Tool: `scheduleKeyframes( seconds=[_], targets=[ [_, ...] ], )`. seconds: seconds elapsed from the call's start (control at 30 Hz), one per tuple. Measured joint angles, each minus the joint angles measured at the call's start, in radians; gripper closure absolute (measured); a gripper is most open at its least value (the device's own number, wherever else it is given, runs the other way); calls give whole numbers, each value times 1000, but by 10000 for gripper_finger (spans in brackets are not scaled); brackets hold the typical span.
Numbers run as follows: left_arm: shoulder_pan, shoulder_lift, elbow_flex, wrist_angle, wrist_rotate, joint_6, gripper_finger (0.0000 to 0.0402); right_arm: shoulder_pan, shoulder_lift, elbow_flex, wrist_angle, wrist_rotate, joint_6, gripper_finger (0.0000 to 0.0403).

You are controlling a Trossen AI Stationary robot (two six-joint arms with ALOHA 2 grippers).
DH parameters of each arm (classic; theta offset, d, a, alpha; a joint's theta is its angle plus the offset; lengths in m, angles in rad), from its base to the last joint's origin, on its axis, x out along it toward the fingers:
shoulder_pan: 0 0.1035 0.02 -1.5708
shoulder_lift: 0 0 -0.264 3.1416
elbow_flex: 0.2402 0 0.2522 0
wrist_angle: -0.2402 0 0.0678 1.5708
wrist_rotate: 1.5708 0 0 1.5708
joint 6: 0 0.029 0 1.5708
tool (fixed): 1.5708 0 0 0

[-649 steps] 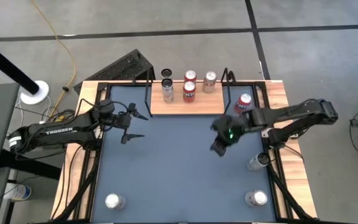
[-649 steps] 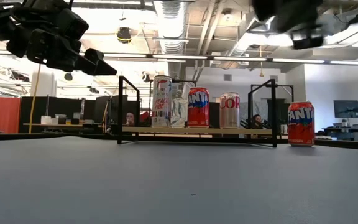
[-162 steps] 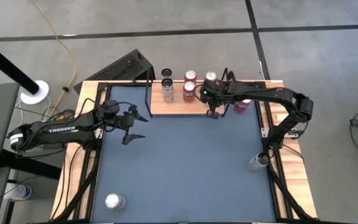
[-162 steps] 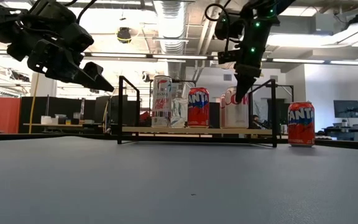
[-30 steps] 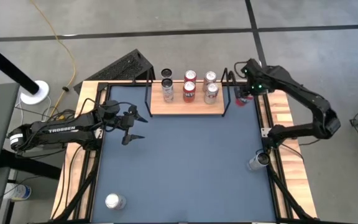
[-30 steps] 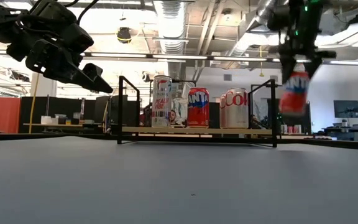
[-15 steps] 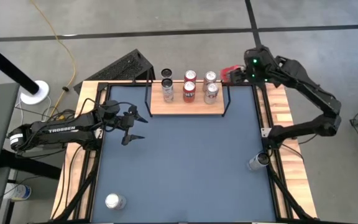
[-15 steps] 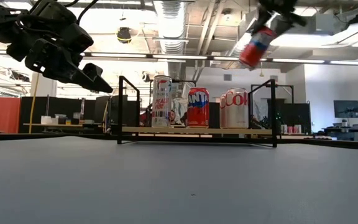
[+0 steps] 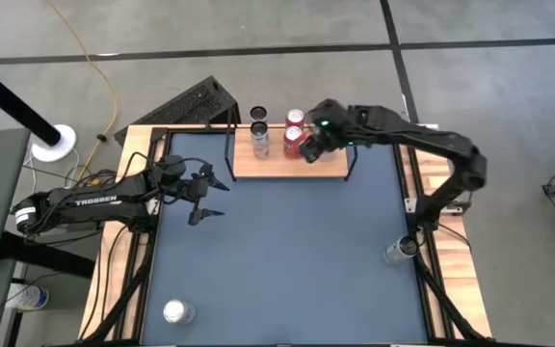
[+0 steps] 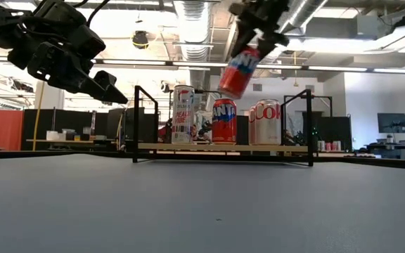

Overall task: Place canned beverage on shelf
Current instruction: Put the orange soda can on the shelf aligned with the other orange soda can

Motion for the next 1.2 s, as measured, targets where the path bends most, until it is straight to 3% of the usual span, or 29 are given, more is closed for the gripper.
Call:
scheduleKeyframes(
  seconds=[0.13,0.57,1.2],
  targets=[
    [0,0,0,0,0,0,38,15,115,103,-59,-68,-8,148],
    [0,0,0,-1,-1,0,38,24,413,352,-216,-93,-25,148],
    [0,0,0,-6,-2,0,38,-13,464,368,-262,-47,-95,148]
  ],
)
